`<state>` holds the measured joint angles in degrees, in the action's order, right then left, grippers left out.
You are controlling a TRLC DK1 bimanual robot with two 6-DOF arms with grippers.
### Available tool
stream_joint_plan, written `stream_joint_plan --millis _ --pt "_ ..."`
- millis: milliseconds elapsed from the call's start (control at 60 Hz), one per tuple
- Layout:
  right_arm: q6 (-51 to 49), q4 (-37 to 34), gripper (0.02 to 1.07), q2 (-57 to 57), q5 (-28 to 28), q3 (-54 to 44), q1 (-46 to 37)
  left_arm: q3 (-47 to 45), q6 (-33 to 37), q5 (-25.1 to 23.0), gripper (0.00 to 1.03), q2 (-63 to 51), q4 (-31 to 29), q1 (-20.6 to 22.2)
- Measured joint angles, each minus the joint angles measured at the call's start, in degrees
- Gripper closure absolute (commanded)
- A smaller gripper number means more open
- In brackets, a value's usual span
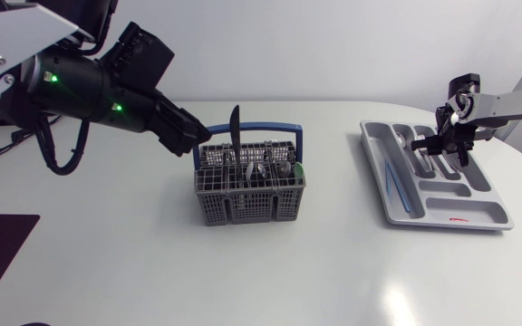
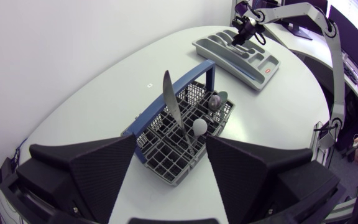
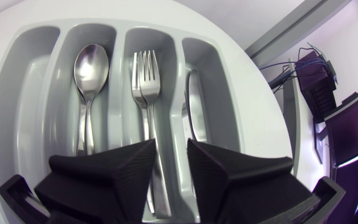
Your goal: Unload the cutlery basket into the drawer organizer.
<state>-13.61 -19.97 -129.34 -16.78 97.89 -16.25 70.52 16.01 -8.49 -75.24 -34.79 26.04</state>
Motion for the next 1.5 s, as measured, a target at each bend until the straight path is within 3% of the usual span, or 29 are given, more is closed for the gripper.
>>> stream_joint_plan --millis 67,333,467,633,833,1083,1267,1500 --pt "0.3 0.0 0.14 0.7 0.0 -0.6 0.0 -0.1 0.0 0.0 0.2 0.0 0.0 0.0" --pt "0.3 0.5 0.14 15.8 3.3 -10.8 1.7 -1.6 0.0 -0.2 0.17 0.3 0.5 0.0" --pt "0.3 1.0 0.14 25.2 5.2 -17.4 4.4 -2.5 0.0 -2.5 0.17 0.3 1.1 0.0" --pt "-0.4 1.8 0.13 34.6 8.4 -27.0 9.6 -3.8 2.0 -10.8 0.15 0.4 4.4 -1.1" --pt "-2.1 1.8 0.12 44.0 13.0 -36.8 16.5 -5.3 11.1 -21.8 0.14 0.4 8.7 -8.6" --pt "-3.2 2.2 0.13 52.3 18.9 -43.6 23.6 -5.3 20.2 -29.7 0.14 -3.3 9.4 -12.0" --pt "-3.4 2.2 0.12 55.3 20.0 -46.5 28.2 -5.3 25.2 -37.9 0.14 -8.5 8.9 -13.4" --pt "-3.5 2.8 0.13 56.4 20.0 -48.8 29.4 -6.8 29.5 -41.5 0.14 -13.8 11.5 -15.9"
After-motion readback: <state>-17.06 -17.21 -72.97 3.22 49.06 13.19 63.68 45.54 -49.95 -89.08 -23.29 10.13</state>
